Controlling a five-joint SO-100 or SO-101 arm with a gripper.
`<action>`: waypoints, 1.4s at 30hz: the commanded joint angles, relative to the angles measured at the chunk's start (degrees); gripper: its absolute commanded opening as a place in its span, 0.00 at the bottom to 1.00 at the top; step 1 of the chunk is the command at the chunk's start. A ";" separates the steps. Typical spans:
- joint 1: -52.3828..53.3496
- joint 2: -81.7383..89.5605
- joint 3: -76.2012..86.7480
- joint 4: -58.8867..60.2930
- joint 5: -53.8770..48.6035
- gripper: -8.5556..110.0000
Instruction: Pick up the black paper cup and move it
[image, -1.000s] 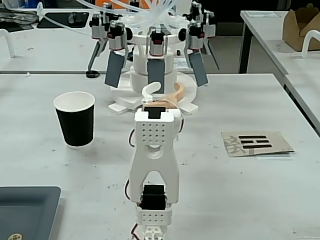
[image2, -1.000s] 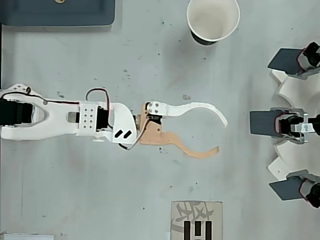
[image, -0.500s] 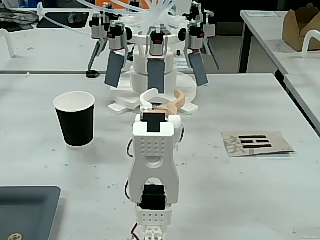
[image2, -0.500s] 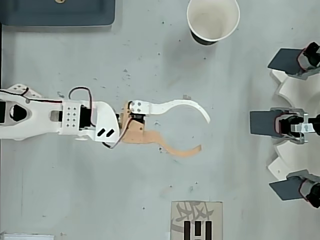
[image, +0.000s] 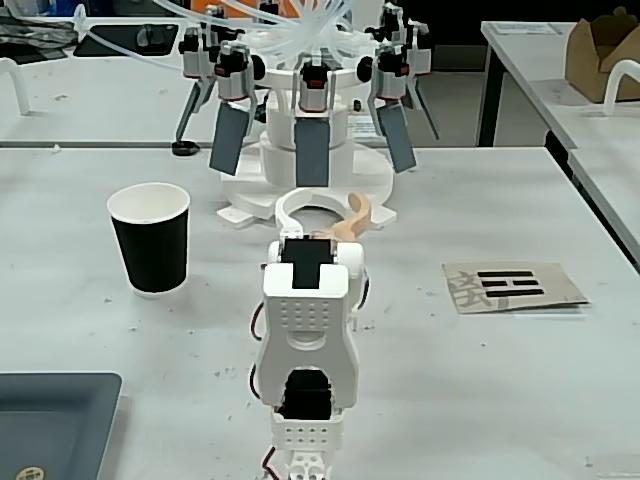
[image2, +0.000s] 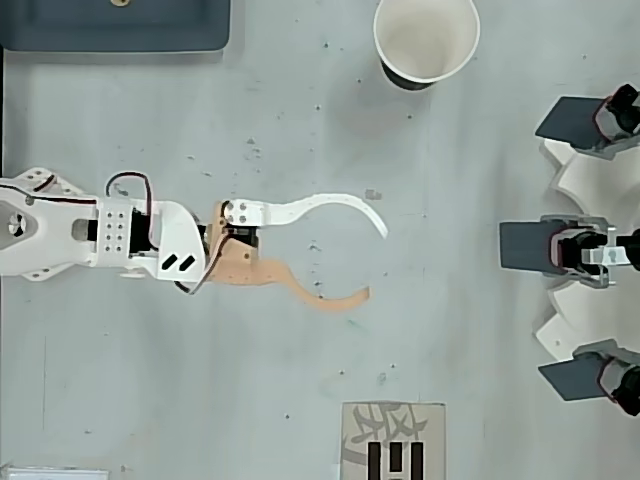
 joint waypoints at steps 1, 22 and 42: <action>0.18 2.55 1.67 -3.25 1.05 0.19; -0.70 0.62 12.04 -15.12 4.75 0.43; -13.80 -8.17 7.56 -15.03 0.53 0.52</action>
